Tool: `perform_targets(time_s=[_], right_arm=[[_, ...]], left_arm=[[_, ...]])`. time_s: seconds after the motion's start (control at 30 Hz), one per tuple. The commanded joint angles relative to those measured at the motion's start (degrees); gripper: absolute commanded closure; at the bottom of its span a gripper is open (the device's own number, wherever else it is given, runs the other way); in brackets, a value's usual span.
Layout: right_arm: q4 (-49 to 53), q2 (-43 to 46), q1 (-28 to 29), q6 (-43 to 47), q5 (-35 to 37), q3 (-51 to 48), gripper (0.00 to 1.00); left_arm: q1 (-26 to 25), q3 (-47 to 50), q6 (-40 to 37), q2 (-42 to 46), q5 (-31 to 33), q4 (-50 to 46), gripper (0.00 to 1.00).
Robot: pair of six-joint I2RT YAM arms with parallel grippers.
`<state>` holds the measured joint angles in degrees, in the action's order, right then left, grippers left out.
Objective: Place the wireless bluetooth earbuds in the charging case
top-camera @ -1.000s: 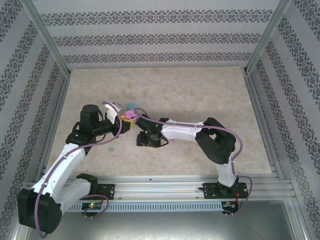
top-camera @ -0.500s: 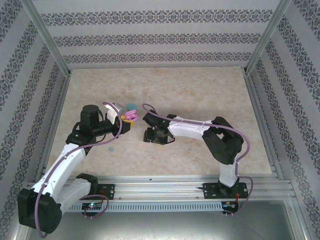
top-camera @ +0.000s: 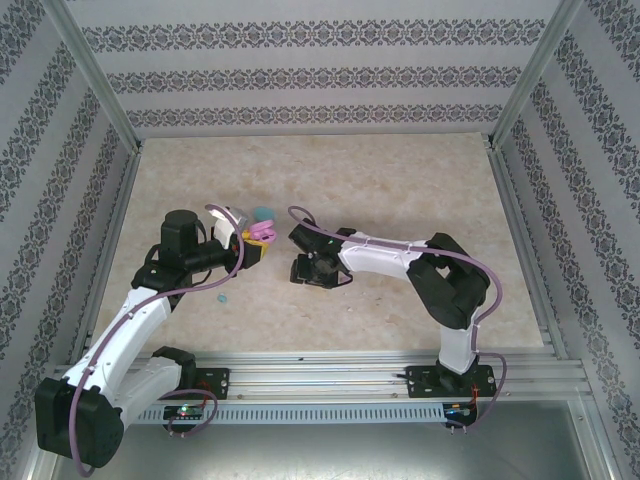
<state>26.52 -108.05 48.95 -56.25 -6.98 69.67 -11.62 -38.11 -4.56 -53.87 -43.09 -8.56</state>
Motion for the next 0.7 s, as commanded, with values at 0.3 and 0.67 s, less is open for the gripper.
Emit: perform_targets(time_s=[0.3, 0.67], right_arm=[[-3.4, 2.8, -1.5, -4.3, 2.3, -3.5, 0.58], [-5.7, 1.0, -2.2, -5.6, 2.0, -3.8, 0.65]], left_arm=[[-0.6, 0.8, -0.3, 1.2, -2.0, 1.2, 0.90], [-0.5, 0.9, -0.1, 1.3, -2.5, 1.5, 0.90]])
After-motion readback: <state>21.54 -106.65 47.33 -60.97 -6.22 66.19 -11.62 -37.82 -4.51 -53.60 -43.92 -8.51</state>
